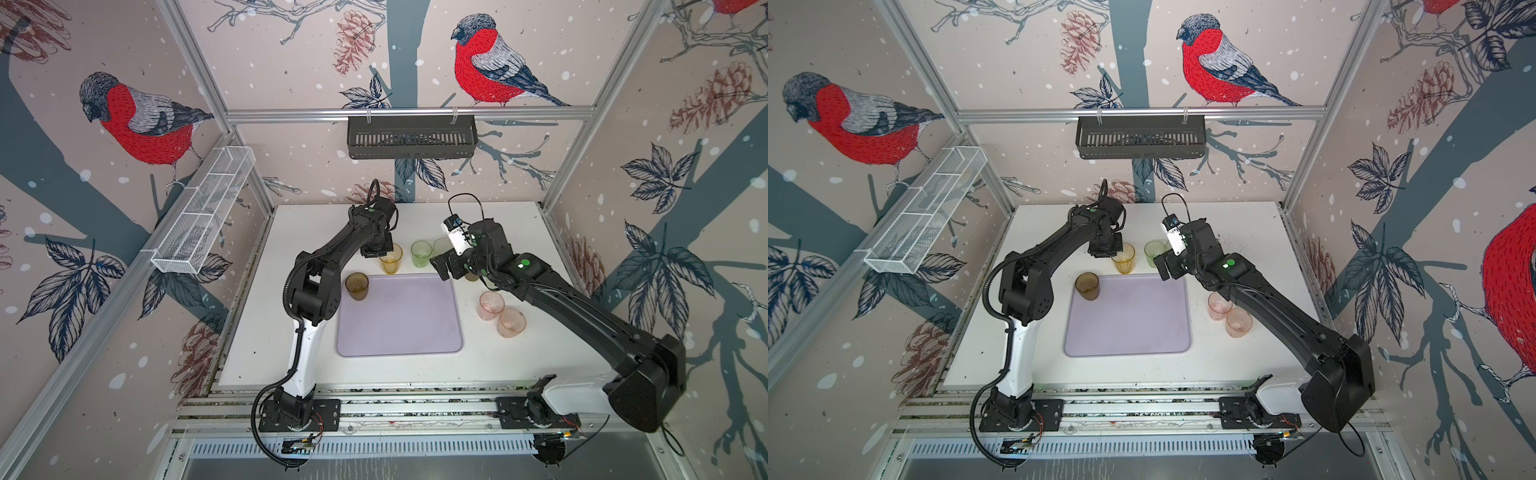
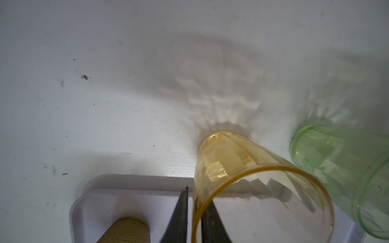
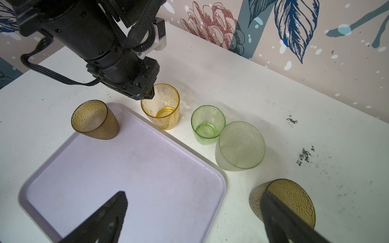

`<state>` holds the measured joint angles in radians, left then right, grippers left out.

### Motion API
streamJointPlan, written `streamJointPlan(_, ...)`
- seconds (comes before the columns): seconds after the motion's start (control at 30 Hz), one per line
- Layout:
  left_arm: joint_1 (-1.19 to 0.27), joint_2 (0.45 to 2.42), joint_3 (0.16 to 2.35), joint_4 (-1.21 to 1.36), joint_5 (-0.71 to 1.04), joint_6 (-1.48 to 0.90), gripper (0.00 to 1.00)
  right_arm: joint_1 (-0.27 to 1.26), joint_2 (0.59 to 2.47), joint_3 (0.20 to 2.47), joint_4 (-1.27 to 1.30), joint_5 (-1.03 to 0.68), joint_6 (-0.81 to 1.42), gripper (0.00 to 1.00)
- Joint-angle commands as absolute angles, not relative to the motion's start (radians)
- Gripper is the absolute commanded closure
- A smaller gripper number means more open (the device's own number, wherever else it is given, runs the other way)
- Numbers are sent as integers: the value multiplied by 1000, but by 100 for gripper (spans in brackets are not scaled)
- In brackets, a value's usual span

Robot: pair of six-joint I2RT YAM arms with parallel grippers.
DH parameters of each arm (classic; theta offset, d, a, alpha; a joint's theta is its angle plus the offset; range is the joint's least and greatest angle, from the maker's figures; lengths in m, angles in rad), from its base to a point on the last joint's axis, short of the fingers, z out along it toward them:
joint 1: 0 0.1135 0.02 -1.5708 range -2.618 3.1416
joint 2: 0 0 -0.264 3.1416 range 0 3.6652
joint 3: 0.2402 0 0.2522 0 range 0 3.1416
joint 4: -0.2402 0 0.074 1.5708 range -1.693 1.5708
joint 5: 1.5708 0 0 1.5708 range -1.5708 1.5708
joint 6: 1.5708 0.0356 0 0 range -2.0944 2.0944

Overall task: Place the glasses into the tray
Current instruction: 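Move the left gripper to the clear amber glass and grasp its rim, then carry the clear amber glass onto the tray beside the dark amber glass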

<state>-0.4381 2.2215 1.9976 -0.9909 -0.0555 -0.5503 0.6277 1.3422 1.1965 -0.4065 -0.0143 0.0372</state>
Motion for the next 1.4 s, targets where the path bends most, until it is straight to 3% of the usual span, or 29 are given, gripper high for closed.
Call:
streamJointPlan(0.0, -439, 2221, 2005, -1014, -70, -553, 86, 629, 1342, 1197, -382, -6, 28, 0)
streamJointPlan(0.77, -447, 2192, 2025, -1054, -83, -544, 100, 627, 1334, 1192, -380, 0, 32, 1)
streamJointPlan(1.37, -496, 2070, 1927, -1103, -120, -539, 100, 622, 1327, 1191, -378, 0, 40, 1)
